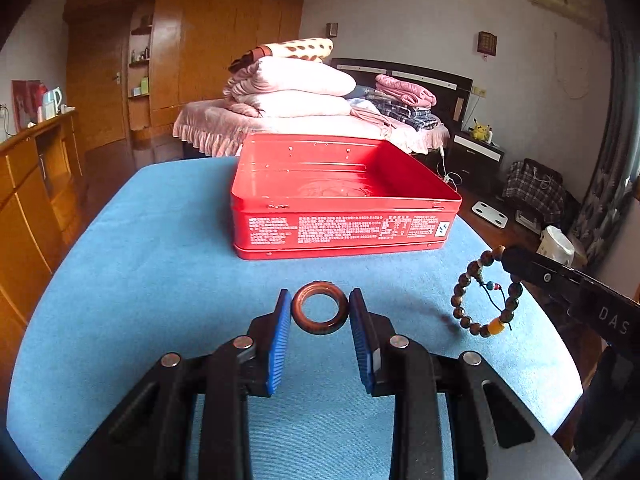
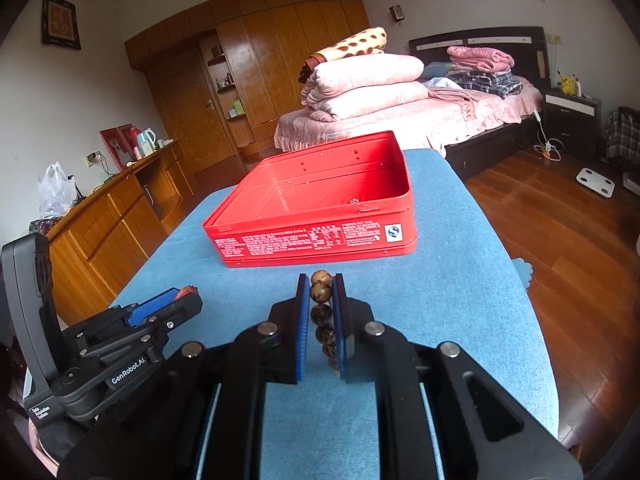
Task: Organize jewelry
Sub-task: 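Grasp the red ring with the left tool while the right tool holds the bead strand, then lower the red ring and bead strand into the red tin with both tools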
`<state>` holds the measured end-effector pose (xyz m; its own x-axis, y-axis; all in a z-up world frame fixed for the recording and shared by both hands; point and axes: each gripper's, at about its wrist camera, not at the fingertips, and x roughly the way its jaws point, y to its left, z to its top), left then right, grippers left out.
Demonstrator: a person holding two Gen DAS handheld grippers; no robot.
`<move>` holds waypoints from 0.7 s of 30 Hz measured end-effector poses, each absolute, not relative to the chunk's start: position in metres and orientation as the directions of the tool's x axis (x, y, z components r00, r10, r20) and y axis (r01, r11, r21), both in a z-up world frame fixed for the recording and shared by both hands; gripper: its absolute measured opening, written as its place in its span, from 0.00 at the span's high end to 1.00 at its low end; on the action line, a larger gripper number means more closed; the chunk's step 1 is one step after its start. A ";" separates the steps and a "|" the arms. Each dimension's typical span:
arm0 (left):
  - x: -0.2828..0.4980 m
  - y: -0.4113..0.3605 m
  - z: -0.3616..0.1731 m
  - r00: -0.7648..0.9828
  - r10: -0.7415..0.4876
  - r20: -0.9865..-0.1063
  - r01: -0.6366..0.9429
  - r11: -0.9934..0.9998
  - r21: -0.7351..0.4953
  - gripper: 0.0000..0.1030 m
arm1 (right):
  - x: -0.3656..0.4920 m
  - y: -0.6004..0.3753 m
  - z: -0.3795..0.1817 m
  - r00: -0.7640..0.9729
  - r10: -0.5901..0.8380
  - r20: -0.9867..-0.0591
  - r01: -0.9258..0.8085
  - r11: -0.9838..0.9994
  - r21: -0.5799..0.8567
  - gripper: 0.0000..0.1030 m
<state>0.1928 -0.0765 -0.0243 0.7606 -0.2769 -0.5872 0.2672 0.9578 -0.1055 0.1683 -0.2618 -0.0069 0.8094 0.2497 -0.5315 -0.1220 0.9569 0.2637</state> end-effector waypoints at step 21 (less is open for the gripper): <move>0.248 -0.061 0.026 0.822 -0.261 -0.506 0.227 0.965 -0.130 0.72 | 0.222 -0.228 0.039 0.837 0.242 -0.492 -0.168 0.967 0.190 0.90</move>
<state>0.2480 -0.0609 0.0264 0.8218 -0.2615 -0.5063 0.2271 0.9652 -0.1299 0.2224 -0.2279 0.0395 0.8366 0.2417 -0.4917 -0.1675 0.9673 0.1904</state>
